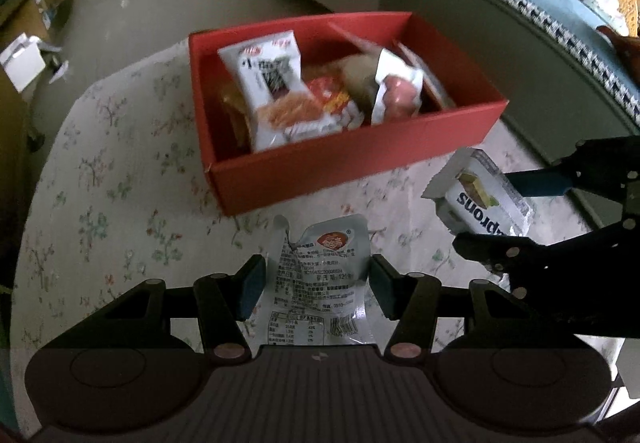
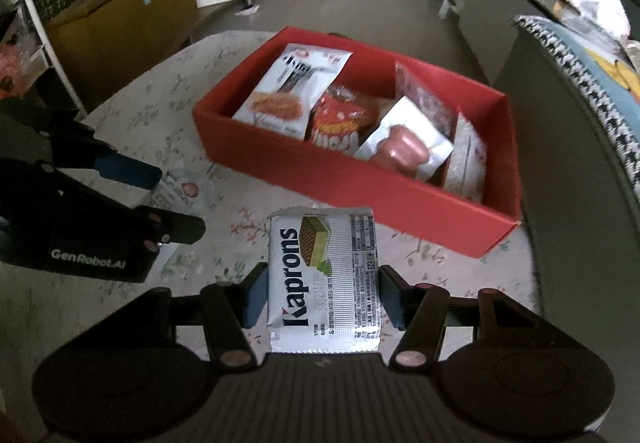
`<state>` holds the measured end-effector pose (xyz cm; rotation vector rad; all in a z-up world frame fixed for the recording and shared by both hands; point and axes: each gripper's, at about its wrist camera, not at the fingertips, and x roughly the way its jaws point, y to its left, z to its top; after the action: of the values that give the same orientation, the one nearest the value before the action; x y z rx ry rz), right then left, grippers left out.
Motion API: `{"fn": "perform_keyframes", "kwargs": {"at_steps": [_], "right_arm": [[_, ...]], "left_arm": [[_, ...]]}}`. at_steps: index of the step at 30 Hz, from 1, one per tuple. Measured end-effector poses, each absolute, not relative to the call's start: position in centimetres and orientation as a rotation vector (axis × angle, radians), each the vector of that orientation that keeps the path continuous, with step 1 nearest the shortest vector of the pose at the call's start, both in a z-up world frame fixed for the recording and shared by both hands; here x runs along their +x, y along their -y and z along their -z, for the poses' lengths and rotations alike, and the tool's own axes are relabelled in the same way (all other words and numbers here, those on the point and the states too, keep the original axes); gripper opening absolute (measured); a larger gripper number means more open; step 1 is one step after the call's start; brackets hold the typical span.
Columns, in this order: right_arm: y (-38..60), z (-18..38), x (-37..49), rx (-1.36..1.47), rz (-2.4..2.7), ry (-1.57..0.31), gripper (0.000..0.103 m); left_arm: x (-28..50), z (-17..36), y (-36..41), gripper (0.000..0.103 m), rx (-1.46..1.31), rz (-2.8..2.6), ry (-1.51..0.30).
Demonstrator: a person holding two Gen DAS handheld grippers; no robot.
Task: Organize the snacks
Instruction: 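Carry both packs over the red box and lower them inside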
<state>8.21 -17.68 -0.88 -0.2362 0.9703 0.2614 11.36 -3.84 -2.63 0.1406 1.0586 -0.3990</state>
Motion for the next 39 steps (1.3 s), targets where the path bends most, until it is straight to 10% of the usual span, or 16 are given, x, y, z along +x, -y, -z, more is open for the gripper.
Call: {"fn": "perform_keyframes", "kwargs": {"at_steps": [39], "right_arm": [[19.0,-2.9,10.6,-0.221,-0.147,-0.832,0.064]], "left_arm": [[14.6,-1.6,5.4,0.064,0.066,0.367,-0.939]]}}
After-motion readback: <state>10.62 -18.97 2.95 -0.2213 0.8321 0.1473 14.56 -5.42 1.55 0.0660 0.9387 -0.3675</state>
